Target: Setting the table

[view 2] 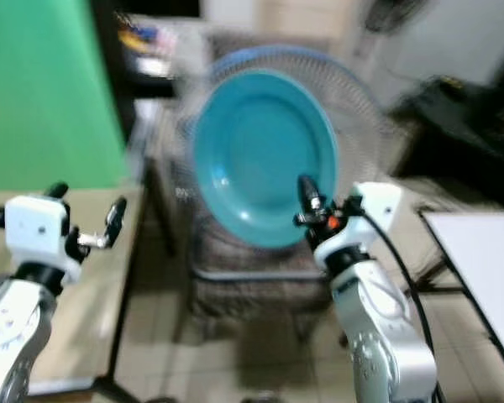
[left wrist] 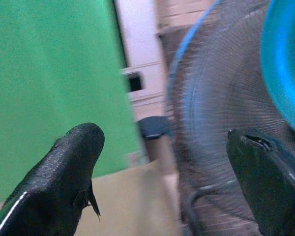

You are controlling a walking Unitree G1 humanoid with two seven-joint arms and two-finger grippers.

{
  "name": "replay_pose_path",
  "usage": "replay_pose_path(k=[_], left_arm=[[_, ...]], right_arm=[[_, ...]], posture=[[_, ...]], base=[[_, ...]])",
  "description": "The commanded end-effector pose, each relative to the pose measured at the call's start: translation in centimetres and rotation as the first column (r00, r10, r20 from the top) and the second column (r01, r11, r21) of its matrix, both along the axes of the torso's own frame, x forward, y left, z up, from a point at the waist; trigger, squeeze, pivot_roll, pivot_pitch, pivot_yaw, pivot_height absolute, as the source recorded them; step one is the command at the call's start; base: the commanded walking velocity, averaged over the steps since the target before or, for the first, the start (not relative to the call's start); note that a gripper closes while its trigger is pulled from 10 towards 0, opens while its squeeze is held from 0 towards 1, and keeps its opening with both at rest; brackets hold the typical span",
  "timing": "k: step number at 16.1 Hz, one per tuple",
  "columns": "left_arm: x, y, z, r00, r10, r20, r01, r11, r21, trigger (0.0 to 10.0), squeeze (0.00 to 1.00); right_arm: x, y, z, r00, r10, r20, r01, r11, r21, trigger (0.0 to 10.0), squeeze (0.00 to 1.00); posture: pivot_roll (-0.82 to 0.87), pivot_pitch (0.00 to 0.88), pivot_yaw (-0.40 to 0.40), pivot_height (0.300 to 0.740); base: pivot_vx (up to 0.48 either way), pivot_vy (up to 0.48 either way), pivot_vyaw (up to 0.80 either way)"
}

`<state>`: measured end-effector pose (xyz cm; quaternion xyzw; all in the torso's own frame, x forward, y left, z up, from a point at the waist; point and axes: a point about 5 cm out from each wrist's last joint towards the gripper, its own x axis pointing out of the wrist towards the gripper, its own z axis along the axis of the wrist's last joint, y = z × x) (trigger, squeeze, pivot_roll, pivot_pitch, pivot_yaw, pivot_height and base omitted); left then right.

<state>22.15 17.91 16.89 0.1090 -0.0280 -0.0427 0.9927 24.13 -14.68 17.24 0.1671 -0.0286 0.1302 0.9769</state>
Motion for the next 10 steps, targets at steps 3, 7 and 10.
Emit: replay_pose_path(k=[3, 7, 10], left_arm=[[0.28, -0.68, -0.07, 0.999, -0.032, -0.011, 0.032, 0.999, 0.003, 10.0, 0.0], [0.8, -0.95, 0.19, 0.999, -0.049, 0.007, 0.049, 0.999, -0.002, 10.0, 0.0], [1.0, -1.03, 0.34, 0.999, -0.054, 0.008, 0.054, 0.998, -0.013, 10.0, 0.0]], right_arm=[[0.01, -0.57, 0.48, 0.999, -0.047, 0.025, 0.047, 0.999, -0.012, 10.0, 0.0], [0.06, -0.4, 0.99, 0.996, -0.07, 0.047, 0.069, 0.998, 0.009, 10.0, 0.0], [0.14, -0.42, 1.04, 0.996, -0.08, 0.034, 0.08, 0.997, -0.009, 10.0, 0.0]], posture=[[0.1, 0.0, -0.012, 0.74], [0.09, 0.0, 0.0, 0.74], [0.08, 0.0, 0.007, 0.74]], base=[[0.0, 0.0, -0.8], [0.0, 0.0, -0.8], [0.0, 0.0, -0.8]])
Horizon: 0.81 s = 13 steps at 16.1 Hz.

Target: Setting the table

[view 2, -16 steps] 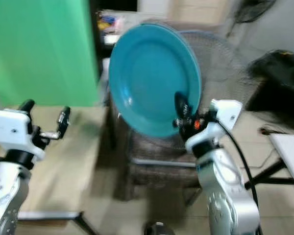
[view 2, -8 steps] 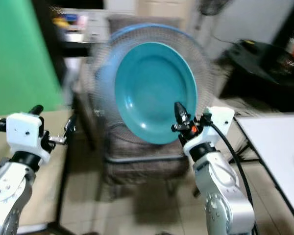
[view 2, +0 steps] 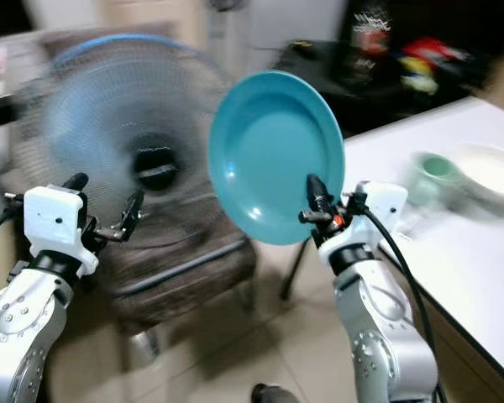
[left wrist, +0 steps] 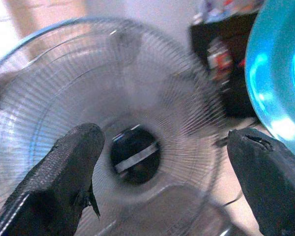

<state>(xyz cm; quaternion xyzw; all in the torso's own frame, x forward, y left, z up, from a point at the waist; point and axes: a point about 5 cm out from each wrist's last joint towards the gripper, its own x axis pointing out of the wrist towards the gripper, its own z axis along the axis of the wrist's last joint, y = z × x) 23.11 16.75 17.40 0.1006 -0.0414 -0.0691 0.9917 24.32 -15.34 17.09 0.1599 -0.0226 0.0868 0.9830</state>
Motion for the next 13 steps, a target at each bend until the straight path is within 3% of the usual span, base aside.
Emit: replay_pose_path(k=[1, 8, 13], left_arm=[[0.1, 0.15, -0.25, 1.0, 0.005, -0.016, -0.005, 1.0, 0.004, 10.0, 0.0], [0.3, -0.03, -0.36, 1.0, 0.011, -0.009, -0.011, 1.0, -0.008, 10.0, 0.0], [0.67, -0.2, -0.44, 1.0, -0.011, -0.009, 0.01, 1.0, -0.013, 10.0, 0.0]], right_arm=[[0.12, 0.15, 1.18, 0.999, -0.003, 0.042, 0.003, 1.0, -0.001, 10.0, 0.0], [0.85, -0.67, 0.71, 0.999, -0.047, -0.001, 0.047, 0.998, -0.052, 10.0, 0.0], [0.9, -0.59, 0.5, 0.998, -0.056, -0.029, 0.056, 0.998, -0.024, 10.0, 0.0]], posture=[[0.08, 0.0, 0.007, 0.74], [0.08, 0.0, -0.013, 0.74], [0.07, 0.0, -0.007, 0.74]], base=[[0.0, 0.0, -0.8], [0.0, 0.0, -0.8], [0.0, 0.0, -0.8]])
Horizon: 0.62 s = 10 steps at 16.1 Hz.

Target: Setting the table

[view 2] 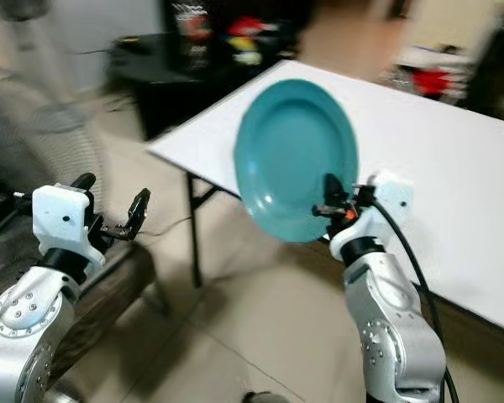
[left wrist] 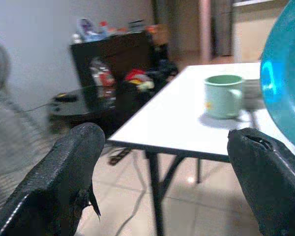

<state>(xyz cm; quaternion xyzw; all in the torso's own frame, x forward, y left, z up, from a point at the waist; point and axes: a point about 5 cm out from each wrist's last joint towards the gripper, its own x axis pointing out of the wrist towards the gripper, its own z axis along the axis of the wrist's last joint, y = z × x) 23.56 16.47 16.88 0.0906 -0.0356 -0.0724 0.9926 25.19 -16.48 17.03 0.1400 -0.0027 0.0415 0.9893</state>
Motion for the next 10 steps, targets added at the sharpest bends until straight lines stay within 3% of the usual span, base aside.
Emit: replay_pose_path(k=[1, 7, 9, 10], left_arm=[[0.3, 0.04, 0.13, 1.0, -0.012, 0.007, 0.012, 1.0, 0.009, 10.0, 0.0], [0.86, 0.03, 0.03, 1.0, -0.03, -0.007, 0.03, 0.999, 0.014, 10.0, 0.0], [0.94, 0.14, -0.21, 1.0, 0.001, -0.023, -0.001, 1.0, -0.003, 10.0, 0.0], [0.94, 0.15, -0.26, 1.0, 0.0, -0.03, 0.0, 1.0, -0.009, 10.0, 0.0]], right_arm=[[-0.04, 0.55, 0.49, 1.0, 0.025, 0.019, -0.026, 0.999, 0.024, 10.0, 0.0], [-0.34, 0.42, 0.14, 1.0, -0.018, 0.001, 0.018, 0.998, 0.054, 10.0, 0.0], [-0.42, 0.24, -0.05, 0.999, -0.034, -0.012, 0.035, 0.997, 0.067, 10.0, 0.0], [-0.42, 0.23, -0.07, 0.999, -0.033, -0.013, 0.033, 0.997, 0.069, 10.0, 0.0]], posture=[[0.07, 0.0, -0.003, 0.74], [0.07, 0.0, 0.018, 0.74], [0.06, 0.0, 0.021, 0.74], [0.07, 0.0, 0.019, 0.74]], base=[[0.0, 0.289, -0.8], [0.0, 0.349, -0.8], [0.0, 0.0, -0.74], [0.0, 0.0, 0.0]])
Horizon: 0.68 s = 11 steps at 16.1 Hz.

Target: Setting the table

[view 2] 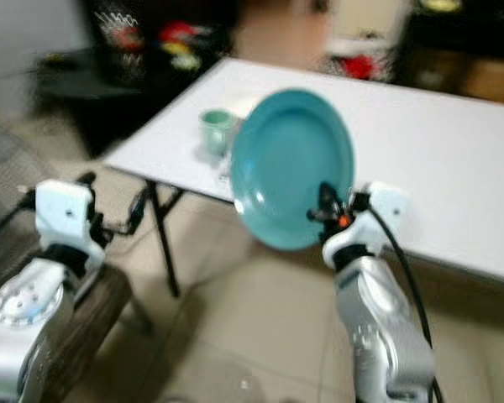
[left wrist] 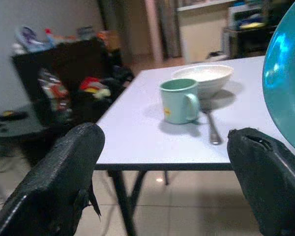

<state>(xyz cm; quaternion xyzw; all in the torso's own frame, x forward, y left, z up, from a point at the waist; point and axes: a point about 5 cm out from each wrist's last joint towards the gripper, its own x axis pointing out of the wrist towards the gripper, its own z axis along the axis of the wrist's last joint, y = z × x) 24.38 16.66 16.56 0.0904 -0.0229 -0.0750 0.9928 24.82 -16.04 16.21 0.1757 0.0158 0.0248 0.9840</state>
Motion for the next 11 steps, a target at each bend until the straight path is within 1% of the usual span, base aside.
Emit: replay_pose_path(k=[1, 2, 3, 5, 8, 9, 11], left_arm=[[0.2, 0.0, 0.0, 1.0, 0.005, -0.001, -0.005, 1.0, -0.012, 10.0, 0.0], [0.1, 0.1, 0.0, 1.0, 0.004, 0.003, -0.004, 0.999, -0.039, 10.0, 0.0], [0.1, 0.1, 0.1, 1.0, 0.003, 0.004, -0.003, 0.999, -0.047, 10.0, 0.0], [-0.1, 0.2, -0.3, 1.0, -0.006, -0.016, 0.005, 0.999, -0.051, 10.0, 0.0], [-0.4, 0.4, -0.5, 0.999, -0.002, -0.032, 0.0, 0.998, -0.062, 10.0, 0.0], [-0.6, 0.6, -0.7, 0.999, -0.005, -0.045, 0.002, 0.997, -0.076, 10.0, 0.0], [-0.7, 0.8, -0.8, 0.999, -0.003, -0.047, -0.001, 0.997, -0.082, 10.0, 0.0]], right_arm=[[0.0, -0.1, 0.7, 1.0, 0.001, 0.027, -0.001, 1.0, -0.002, 10.0, 0.0], [0.1, 0.3, 0.5, 0.999, 0.032, 0.009, -0.032, 0.999, -0.009, 10.0, 0.0], [0.1, 0.5, 0.3, 0.999, 0.047, -0.001, -0.047, 0.999, -0.015, 10.0, 0.0], [0.5, 1.5, -0.2, 0.994, 0.106, -0.028, -0.107, 0.994, -0.031, 10.0, 0.0], [1.3, 1.6, 0.0, 0.992, 0.121, -0.018, -0.122, 0.991, -0.055, 10.0, 0.0], [1.9, 1.7, 0.0, 0.992, 0.126, -0.022, -0.128, 0.989, -0.081, 10.0, 0.0], [2.3, 1.9, -0.3, 0.99, 0.14, -0.03, -0.142, 0.986, -0.087, 10.0, 0.0]], posture=[[0.07, 0.0, 0.019, 0.74], [0.07, 0.0, 0.018, 0.74], [0.07, 0.0, 0.018, 0.74], [0.07, 0.0, 0.005, 0.74], [0.08, 0.0, -0.004, 0.74], [0.08, 0.0, -0.013, 0.74], [0.09, 0.0, -0.019, 0.74]], base=[[0.0, 0.0, 0.0], [0.0, 0.0, 0.0], [0.0, 0.0, 0.0], [0.309, 0.0, 0.0], [0.358, 0.0, 0.0], [0.394, 0.0, 0.0], [0.407, 0.0, 0.0]])
